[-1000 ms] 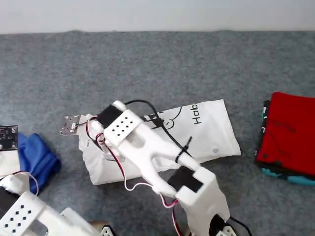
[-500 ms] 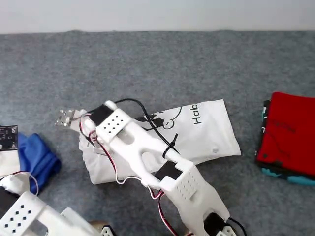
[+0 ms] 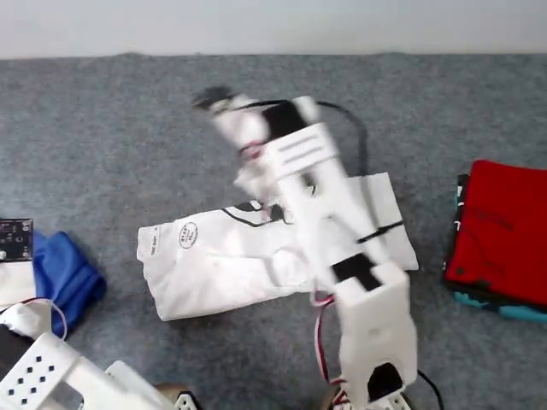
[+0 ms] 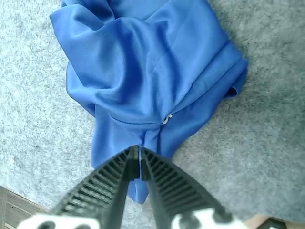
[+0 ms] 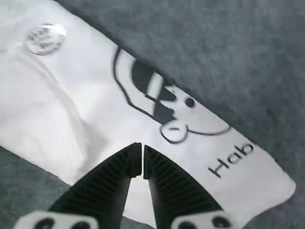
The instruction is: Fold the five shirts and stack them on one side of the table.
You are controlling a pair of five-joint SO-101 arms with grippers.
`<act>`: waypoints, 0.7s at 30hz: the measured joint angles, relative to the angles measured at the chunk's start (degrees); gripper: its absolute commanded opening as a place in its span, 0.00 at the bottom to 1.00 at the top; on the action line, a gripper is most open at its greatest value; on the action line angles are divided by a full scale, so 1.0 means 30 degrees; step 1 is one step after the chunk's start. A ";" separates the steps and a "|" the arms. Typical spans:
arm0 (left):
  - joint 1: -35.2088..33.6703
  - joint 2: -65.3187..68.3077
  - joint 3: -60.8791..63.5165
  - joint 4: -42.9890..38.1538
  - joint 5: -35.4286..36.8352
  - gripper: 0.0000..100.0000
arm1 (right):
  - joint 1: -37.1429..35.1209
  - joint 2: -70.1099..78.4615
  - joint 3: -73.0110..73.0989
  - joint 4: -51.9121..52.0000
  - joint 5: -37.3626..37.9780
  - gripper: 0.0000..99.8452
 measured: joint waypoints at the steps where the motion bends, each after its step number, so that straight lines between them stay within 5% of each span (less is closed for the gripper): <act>1: 0.0000 0.0000 0.0000 0.0000 -0.0059 0.02 | 0.0938 0.0000 0.0322 0.0000 -0.0176 0.16; 5: 0.0000 0.0000 0.0000 0.0264 -0.0234 0.02 | 0.4278 0.0000 0.1055 0.0000 -0.1700 0.31; 21: 0.0000 0.0000 0.0000 0.0352 -0.1436 0.02 | 0.8586 0.3927 0.1670 -0.0498 -0.2755 0.31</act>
